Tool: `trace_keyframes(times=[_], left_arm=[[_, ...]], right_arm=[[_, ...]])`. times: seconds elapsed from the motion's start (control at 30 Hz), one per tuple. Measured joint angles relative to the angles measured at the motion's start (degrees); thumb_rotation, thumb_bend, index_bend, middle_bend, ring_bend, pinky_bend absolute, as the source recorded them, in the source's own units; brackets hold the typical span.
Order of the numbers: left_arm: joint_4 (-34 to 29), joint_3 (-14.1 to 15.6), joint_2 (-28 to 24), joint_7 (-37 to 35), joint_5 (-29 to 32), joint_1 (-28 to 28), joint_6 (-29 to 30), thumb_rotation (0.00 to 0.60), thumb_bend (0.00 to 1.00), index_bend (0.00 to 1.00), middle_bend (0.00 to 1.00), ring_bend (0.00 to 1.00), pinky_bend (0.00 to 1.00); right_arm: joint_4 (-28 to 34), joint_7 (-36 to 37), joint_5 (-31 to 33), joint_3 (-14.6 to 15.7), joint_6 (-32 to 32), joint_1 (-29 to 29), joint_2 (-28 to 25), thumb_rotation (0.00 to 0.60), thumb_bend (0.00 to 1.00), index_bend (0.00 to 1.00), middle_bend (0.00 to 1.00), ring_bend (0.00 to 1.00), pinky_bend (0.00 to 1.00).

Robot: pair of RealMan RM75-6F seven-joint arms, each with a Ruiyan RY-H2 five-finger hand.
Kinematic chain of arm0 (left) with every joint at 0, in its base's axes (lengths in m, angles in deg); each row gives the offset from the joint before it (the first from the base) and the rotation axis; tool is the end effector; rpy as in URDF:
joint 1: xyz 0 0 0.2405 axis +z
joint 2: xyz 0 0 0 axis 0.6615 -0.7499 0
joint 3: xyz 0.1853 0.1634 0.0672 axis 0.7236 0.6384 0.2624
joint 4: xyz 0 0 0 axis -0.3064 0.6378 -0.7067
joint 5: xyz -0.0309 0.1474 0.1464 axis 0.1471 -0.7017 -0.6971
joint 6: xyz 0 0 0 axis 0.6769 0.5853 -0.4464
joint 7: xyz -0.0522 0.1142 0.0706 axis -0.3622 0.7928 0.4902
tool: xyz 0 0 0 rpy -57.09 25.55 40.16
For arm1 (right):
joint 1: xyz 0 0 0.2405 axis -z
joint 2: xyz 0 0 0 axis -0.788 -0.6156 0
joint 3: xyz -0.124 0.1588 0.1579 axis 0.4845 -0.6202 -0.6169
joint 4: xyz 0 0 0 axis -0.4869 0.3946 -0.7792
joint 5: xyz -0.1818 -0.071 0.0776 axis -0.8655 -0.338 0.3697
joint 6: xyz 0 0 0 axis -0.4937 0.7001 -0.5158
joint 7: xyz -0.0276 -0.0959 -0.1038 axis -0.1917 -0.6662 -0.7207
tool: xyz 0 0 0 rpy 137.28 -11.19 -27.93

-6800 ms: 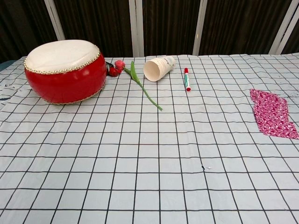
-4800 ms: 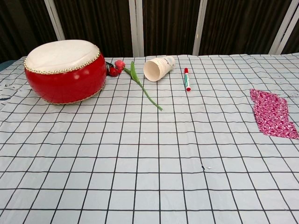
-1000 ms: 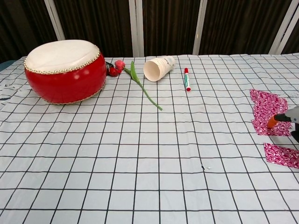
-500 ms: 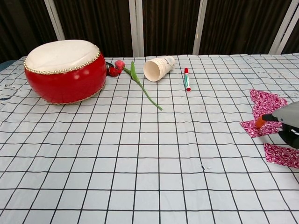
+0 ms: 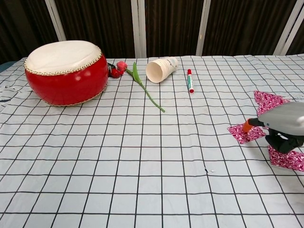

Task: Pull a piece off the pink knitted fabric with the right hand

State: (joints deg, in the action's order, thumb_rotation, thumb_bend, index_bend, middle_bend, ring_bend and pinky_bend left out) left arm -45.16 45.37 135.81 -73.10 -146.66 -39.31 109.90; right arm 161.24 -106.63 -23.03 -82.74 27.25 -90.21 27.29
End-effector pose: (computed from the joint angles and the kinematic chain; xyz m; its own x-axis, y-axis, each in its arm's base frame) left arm -0.2929 0.1388 0.1736 0.5203 -0.0216 0.8537 0.8492 0.1181 -0.5146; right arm -0.2203 -0.2883 0.0040 0.7321 -0.4159 0.5395 -0.6740 -0.3270 0.6624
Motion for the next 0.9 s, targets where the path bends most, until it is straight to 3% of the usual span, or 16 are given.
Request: trace_keyframes(times=[0.63,0.9], left_arm=[[0.24,-0.09,-0.45,-1.32,-0.04,0.13,0.21,0.6,0.25,0.12,0.0,0.0,0.02],[0.33,-0.14,-0.49,-1.43,0.16,0.04,-0.03,0.6,0.25,0.12,0.0,0.0,0.02]], right_arm=[[3.98,-4.87,2.32,0.79,-3.39,-3.3,3.17,0.6,0.76,0.2,0.85,0.78,0.45],[6.3,-4.29,1.42,-0.36,-6.52,-3.47,1.75,0.6,0.76,0.2,0.85,0.78,0.45]])
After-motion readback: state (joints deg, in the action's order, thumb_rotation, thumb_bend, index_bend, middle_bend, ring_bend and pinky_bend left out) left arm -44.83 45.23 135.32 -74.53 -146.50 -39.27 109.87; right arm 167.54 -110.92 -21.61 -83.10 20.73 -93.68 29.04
